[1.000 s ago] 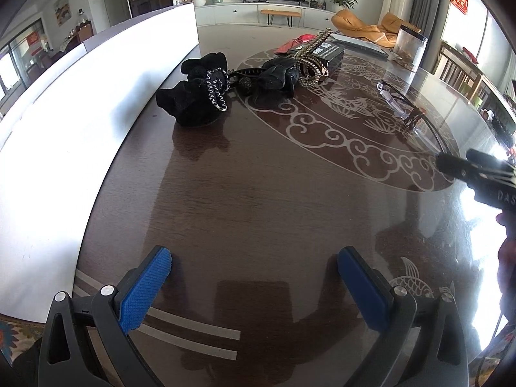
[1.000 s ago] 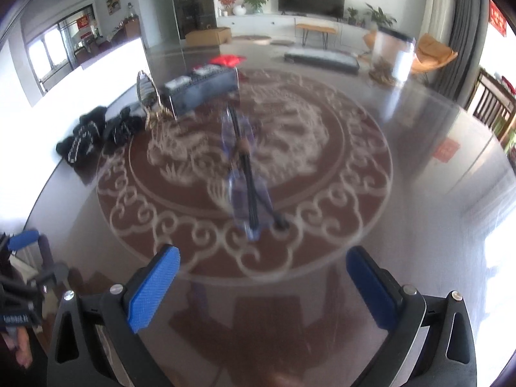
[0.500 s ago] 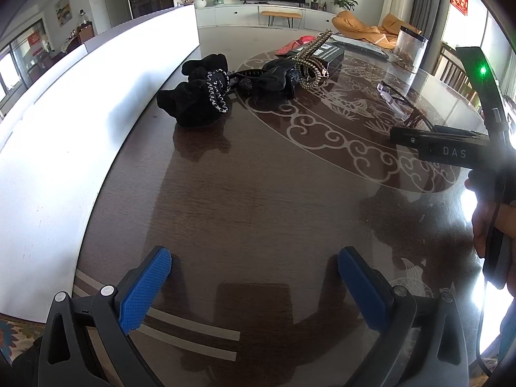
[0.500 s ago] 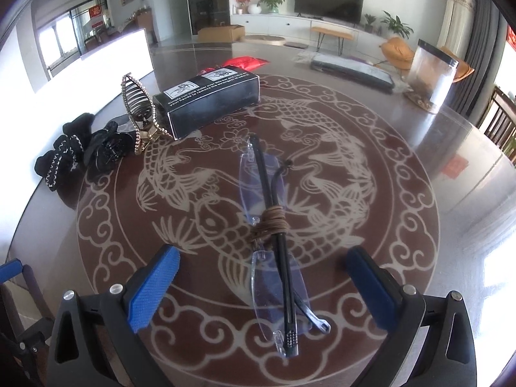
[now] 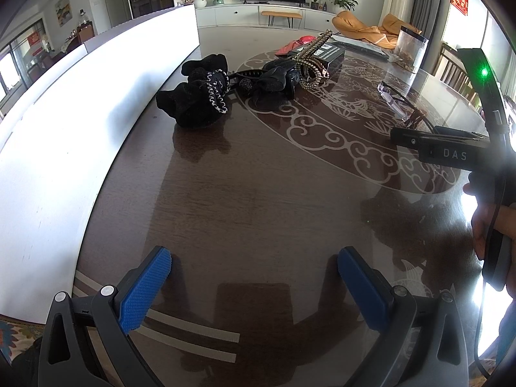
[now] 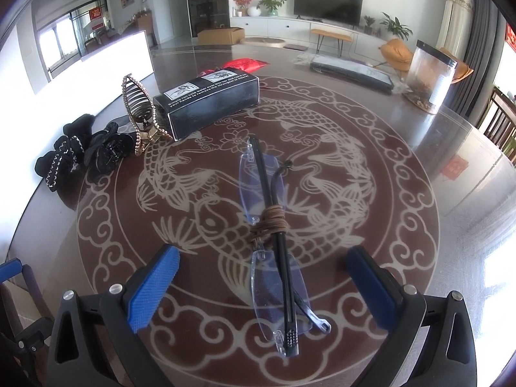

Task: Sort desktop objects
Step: 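Move the right gripper down over the clear rimless glasses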

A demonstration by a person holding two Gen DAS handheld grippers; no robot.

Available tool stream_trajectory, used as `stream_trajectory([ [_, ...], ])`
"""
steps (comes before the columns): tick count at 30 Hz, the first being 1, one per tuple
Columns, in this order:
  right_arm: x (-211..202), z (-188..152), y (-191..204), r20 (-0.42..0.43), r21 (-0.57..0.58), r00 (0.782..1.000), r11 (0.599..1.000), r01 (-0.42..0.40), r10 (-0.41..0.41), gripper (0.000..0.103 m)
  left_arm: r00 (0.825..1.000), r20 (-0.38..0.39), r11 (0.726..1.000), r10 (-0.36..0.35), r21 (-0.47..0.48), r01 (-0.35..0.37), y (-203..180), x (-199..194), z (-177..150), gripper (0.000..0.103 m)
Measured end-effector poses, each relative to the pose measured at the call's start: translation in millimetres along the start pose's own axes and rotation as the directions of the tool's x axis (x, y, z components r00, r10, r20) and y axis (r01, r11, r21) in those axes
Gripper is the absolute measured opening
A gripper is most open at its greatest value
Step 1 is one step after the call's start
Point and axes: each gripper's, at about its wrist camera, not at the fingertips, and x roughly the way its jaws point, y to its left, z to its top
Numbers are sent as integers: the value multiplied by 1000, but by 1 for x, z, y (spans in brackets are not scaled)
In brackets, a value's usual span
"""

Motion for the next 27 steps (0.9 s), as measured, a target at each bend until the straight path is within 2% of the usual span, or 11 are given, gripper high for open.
stream_trajectory([
  [24, 0, 0, 1, 0, -1, 1000, 1000, 0, 0, 103, 1000, -4, 1000, 1, 1, -1, 0, 0, 0, 103],
  [27, 0, 0, 0, 0, -1, 1000, 1000, 0, 0, 103, 1000, 0, 1000, 23, -12, -23, 3, -2, 1, 103],
])
